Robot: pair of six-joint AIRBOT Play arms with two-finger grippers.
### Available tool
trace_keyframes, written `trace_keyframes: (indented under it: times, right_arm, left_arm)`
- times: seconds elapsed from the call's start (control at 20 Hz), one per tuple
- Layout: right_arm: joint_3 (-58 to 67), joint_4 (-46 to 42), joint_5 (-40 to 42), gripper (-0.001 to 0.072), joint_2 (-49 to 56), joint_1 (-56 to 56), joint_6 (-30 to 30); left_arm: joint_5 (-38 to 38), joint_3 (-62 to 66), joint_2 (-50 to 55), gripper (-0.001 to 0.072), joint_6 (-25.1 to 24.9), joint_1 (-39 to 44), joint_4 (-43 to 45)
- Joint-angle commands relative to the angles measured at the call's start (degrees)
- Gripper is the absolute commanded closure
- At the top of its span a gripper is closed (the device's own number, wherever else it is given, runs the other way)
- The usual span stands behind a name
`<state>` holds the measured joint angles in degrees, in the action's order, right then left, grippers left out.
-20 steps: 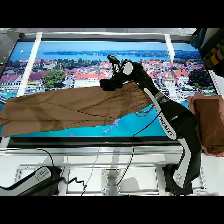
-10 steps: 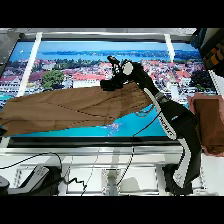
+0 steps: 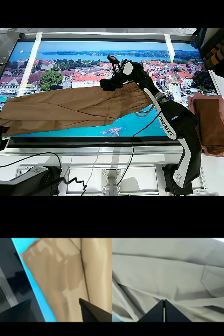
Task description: Fold the clothes and pants, and hang the long-sleeved shirts on hangers.
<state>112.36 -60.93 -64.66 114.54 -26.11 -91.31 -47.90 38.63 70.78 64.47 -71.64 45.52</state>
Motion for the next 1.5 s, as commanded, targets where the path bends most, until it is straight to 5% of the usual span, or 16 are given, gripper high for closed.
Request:
trace_keyframes:
  times: [0.0,0.15,0.3,0.55,0.85,0.95,1.0,1.1,1.45]
  right_arm:
    - [0.0,0.0,1.1,0.0683,0.0,0.0,0.0]
    - [0.0,0.0,2.6,0.0683,0.0,0.0,0.0]
    - [0.0,0.1,4.6,0.0683,0.0,0.0,0.0]
    - [0.0,0.1,5.7,0.0683,0.0,0.0,0.0]
    - [0.0,0.1,5.7,0.0683,0.0,0.0,0.0]
    - [0.0,0.1,5.7,0.0683,0.0,0.0,0.0]
    - [0.0,0.1,5.7,0.0683,0.0,0.0,0.0]
    - [0.0,0.2,5.7,0.0682,0.0,0.0,0.0]
    - [0.0,7.8,20.0,0.0684,-0.3,-2.9,1.8]
  left_arm:
    - [4.6,-0.2,4.4,0.0003,-3.6,-0.2,-7.1]
    - [7.2,-0.1,7.3,0.0005,-10.1,0.1,-15.0]
    - [10.0,0.0,11.0,0.0005,-11.5,1.8,-21.8]
    - [12.9,3.0,14.4,0.0004,-25.1,10.1,-36.9]
    - [26.4,8.6,17.6,0.0029,-22.6,21.4,-37.0]
    - [26.3,10.6,19.9,0.0145,-20.9,23.2,-37.0]
    - [26.3,10.9,20.7,0.0271,-20.3,23.6,-37.0]
    - [25.4,10.9,21.3,0.0684,-20.3,23.8,-37.0]
    - [11.0,15.3,15.8,0.069,-24.9,25.4,-37.0]
